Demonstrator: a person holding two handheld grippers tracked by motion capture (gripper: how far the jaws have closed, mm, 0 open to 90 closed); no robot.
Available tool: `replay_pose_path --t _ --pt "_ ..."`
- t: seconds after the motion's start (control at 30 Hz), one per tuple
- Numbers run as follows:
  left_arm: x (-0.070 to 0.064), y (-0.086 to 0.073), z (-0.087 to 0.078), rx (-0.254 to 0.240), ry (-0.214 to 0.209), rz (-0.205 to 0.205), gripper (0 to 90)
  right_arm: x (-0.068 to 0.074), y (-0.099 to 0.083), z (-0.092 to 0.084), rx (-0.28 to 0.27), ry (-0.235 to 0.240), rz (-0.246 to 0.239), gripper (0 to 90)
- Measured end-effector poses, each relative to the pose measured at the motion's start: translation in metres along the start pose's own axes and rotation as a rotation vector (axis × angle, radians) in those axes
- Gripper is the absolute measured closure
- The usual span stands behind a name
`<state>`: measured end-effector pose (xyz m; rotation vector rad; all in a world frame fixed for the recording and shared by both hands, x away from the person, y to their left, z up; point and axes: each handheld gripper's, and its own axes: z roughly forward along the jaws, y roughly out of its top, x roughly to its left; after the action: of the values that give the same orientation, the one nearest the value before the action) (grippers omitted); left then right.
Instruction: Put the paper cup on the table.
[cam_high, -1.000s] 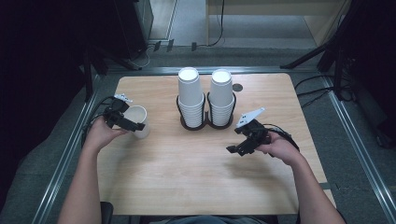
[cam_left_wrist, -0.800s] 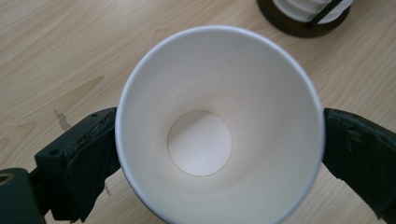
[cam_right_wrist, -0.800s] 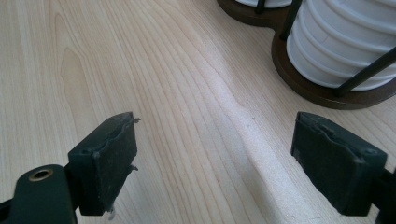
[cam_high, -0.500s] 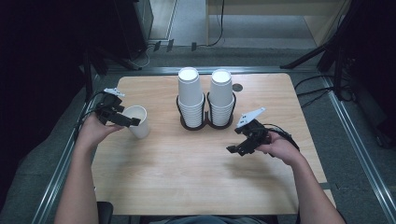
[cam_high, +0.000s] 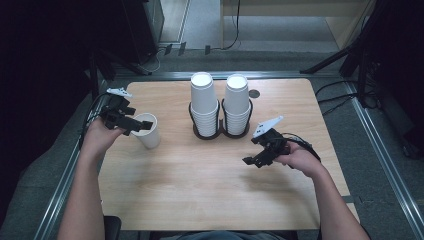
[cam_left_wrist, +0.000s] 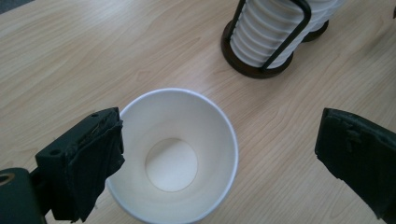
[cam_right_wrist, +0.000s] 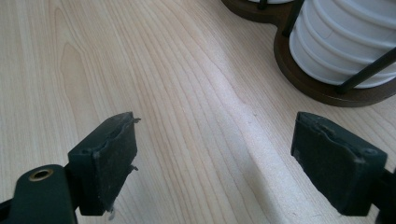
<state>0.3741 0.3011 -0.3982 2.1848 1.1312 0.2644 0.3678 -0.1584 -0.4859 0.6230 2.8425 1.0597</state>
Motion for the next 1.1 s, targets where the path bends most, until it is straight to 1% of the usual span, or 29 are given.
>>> replay_pose_path --t 0.03,0.07,0.1,0.13,0.2,0.3,0.37,0.43,0.57,0.6,0.63,0.67,0.7,0.73,0.8,0.87,0.9,0.93,0.97,1.1 --pt "0.0 0.0 0.0 0.0 0.0 0.0 1.2 0.0 0.0 0.0 -0.001 -0.003 -0.001 14.6" --pt "-0.004 0.002 0.002 -0.01 -0.001 0.015 1.2 0.0 0.0 -0.001 -0.002 -0.005 0.003 14.6" --pt "-0.004 0.002 0.002 -0.01 -0.001 0.015 1.2 0.0 0.0 -0.001 -0.002 -0.005 0.003 14.6" --pt "-0.007 0.003 0.004 -0.025 -0.006 0.027 1.2 0.0 0.0 -0.001 -0.004 -0.005 0.004 14.6" --pt "-0.008 0.003 0.005 -0.028 -0.007 0.028 1.2 0.0 0.0 -0.001 -0.004 -0.005 0.004 14.6" --pt "-0.012 0.003 0.009 -0.039 0.006 0.029 1.3 0.0 0.0 -0.001 -0.003 -0.004 0.005 14.6" --pt "-0.015 0.003 0.012 -0.06 0.009 0.045 1.2 0.0 0.0 -0.002 -0.004 -0.004 0.003 14.6" --pt "-0.019 0.004 0.014 -0.065 0.003 0.064 1.2 0.0 0.0 -0.002 -0.004 -0.004 0.0 14.6" --pt "-0.027 0.007 0.018 -0.055 -0.003 0.092 1.2 0.001 0.0 -0.002 -0.003 -0.005 -0.002 14.6" --pt "-0.03 0.008 0.02 -0.065 -0.019 0.095 1.3 0.001 0.0 -0.002 -0.003 -0.005 -0.003 14.6" --pt "-0.03 0.008 0.02 -0.065 -0.019 0.095 1.2 0.001 0.0 -0.002 -0.003 -0.005 -0.003 14.6" --pt "-0.034 0.009 0.022 -0.069 -0.03 0.103 1.2 0.001 0.0 -0.002 -0.004 -0.007 -0.004 14.6" --pt "-0.034 0.009 0.022 -0.069 -0.03 0.103 1.2 0.001 0.0 -0.002 -0.006 -0.006 -0.001 14.6" --pt "-0.037 0.01 0.024 -0.058 -0.026 0.107 1.2 0.001 0.0 -0.002 -0.007 -0.002 0.009 14.6" --pt "-0.039 0.011 0.026 -0.056 -0.03 0.11 1.2 0.001 0.0 -0.002 -0.01 -0.009 0.019 14.6" --pt "-0.045 0.012 0.031 -0.046 -0.04 0.12 1.3 0.001 0.0 -0.002 -0.01 -0.008 0.025 14.6" --pt "-0.045 0.012 0.031 -0.046 -0.04 0.12 1.3 0.001 0.0 -0.002 -0.01 -0.008 0.025 14.6" --pt "-0.047 0.013 0.033 -0.046 -0.047 0.124 1.3 0.002 0.0 -0.002 -0.008 -0.007 0.023 14.6" --pt "-0.05 0.013 0.035 -0.048 -0.054 0.126 1.2 0.003 0.0 -0.002 -0.009 -0.016 0.011 14.6" --pt "-0.06 0.016 0.046 -0.042 -0.074 0.149 1.2 0.005 -0.001 -0.002 -0.006 -0.018 0.012 14.6"
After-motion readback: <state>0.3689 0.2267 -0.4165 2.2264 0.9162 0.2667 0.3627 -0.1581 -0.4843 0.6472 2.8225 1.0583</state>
